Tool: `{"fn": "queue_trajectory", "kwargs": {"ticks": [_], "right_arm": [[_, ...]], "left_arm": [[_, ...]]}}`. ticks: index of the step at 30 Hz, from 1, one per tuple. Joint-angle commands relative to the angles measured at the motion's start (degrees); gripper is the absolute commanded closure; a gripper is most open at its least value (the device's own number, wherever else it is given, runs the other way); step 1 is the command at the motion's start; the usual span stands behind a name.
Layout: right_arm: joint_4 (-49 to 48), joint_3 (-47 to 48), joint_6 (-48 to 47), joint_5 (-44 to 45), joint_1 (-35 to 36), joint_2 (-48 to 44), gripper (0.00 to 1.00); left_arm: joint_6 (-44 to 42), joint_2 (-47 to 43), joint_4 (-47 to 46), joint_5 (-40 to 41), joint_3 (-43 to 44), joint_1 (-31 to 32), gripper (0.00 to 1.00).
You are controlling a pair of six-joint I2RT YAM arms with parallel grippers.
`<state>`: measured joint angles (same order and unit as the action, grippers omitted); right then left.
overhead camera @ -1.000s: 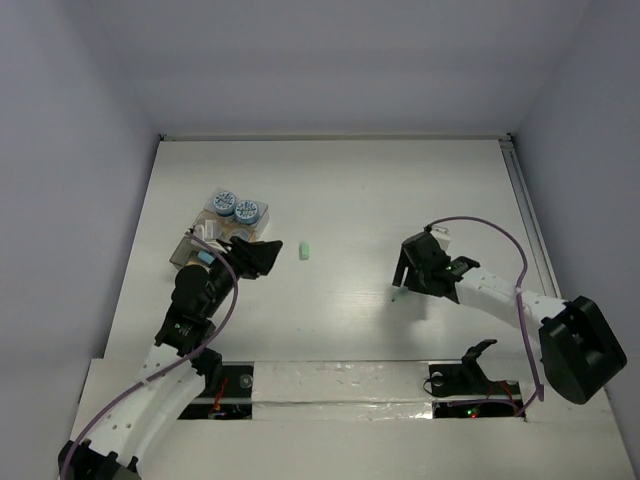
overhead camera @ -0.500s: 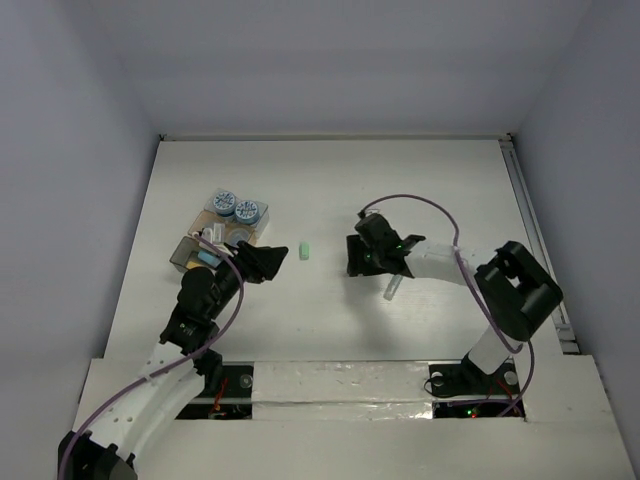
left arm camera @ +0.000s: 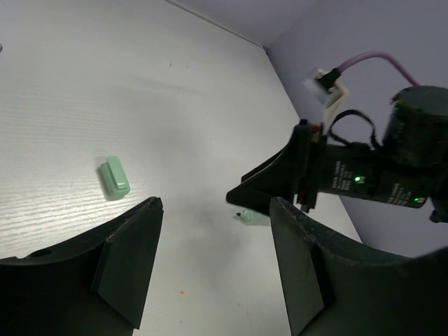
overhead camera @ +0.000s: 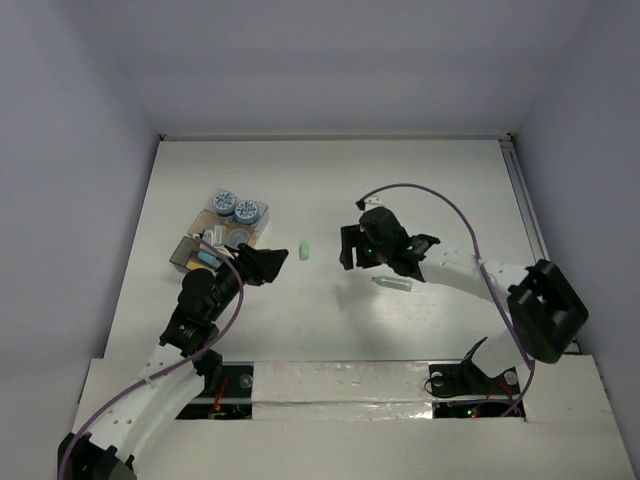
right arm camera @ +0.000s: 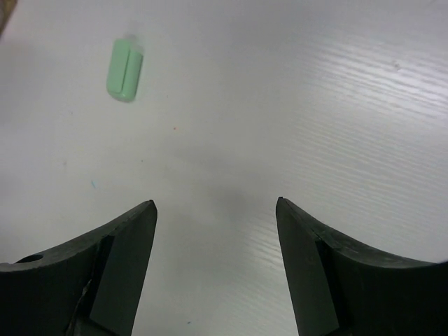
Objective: Sort the stationery into containers
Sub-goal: Pick up the pen from the center of the board.
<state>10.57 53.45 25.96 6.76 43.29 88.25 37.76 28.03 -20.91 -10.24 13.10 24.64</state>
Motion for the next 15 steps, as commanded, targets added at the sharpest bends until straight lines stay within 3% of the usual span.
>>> {"fn": "queue_trajectory", "kwargs": {"ticks": [1, 6, 10, 15], "right_arm": [[2.2, -2.4, -2.0, 6.3, -1.9, -6.6, 0.25], [10.5, -4.4, -7.1, 4.2, -4.4, -10.0, 0.17], [19.7, -1.5, -7.1, -0.2, -4.4, -8.1, 0.17], [26.8, 3.9, -7.1, 3.1, -4.4, -4.8, 0.16]], "left_arm": [[-0.4, 0.1, -2.3, 0.0, 0.4, 0.5, 0.41], [-0.5, 0.2, -2.2, 0.2, -0.1, 0.5, 0.41], [-0.9, 1.1, -2.4, 0.2, 0.4, 0.5, 0.41], [-1.1, 1.8, -2.6, -0.7, 1.1, 0.5, 0.41]]}}
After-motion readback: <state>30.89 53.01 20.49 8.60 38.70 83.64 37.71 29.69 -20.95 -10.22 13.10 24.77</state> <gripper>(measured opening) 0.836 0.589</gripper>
